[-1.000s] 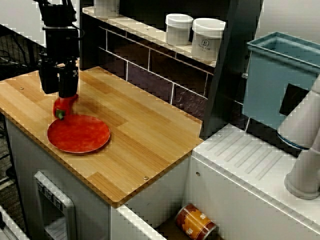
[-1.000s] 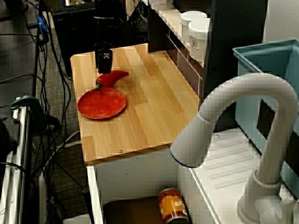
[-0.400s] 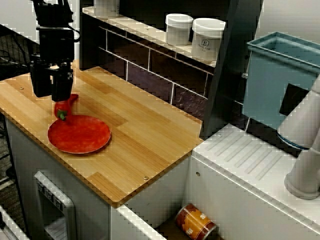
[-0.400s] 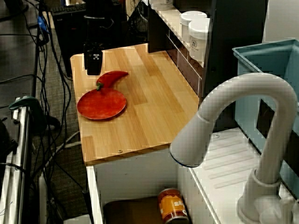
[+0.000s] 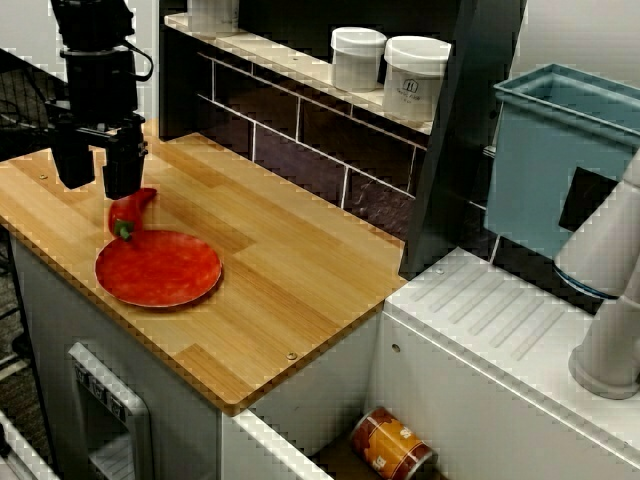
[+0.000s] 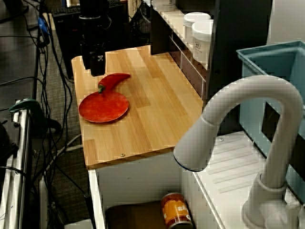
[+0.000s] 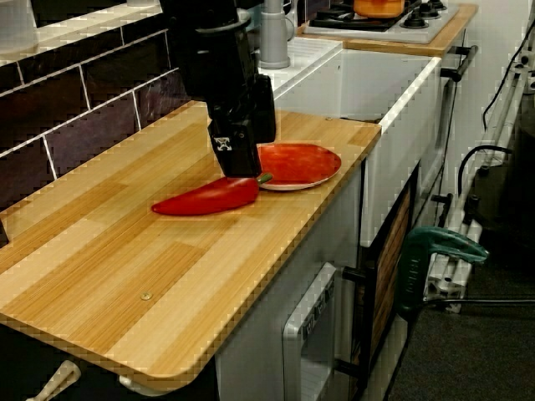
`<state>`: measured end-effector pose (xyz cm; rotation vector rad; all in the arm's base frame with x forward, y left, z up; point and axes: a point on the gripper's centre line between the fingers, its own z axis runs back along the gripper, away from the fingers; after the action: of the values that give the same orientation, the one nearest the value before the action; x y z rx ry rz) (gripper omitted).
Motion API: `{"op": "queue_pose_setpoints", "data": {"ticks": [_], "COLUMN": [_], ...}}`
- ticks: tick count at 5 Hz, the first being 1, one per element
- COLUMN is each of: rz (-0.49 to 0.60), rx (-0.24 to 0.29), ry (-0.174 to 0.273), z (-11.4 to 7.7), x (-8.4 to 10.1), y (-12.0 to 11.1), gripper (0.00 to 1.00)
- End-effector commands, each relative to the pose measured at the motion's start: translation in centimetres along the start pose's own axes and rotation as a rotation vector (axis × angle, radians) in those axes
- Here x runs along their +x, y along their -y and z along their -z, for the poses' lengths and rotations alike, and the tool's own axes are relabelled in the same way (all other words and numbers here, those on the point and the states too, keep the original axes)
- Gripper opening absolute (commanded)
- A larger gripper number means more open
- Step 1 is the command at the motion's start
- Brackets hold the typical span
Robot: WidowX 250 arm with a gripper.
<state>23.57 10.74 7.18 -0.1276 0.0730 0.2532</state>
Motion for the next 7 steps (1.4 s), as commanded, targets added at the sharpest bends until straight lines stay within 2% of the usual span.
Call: {"op": "queue_pose_setpoints", "data": {"ticks": [1,2,5,6,7], "rz": [-0.193,-0.250,-0.357,-0.406,-0.431], "rx": [-0.038,-0.056,-0.074,-0.090,-0.075], "ry": [0.153,0.188,0.188,0.161,0.165], "z": [-1.1,-0.5,2.1,2.5,3.2], "x": [1.2,1.4,2.4,3.0,3.4], "y": [-1.9,-1.8,-1.0,-1.3,-1.5], "gripper": [1.00,1.00,1.00,1.00,1.00]}}
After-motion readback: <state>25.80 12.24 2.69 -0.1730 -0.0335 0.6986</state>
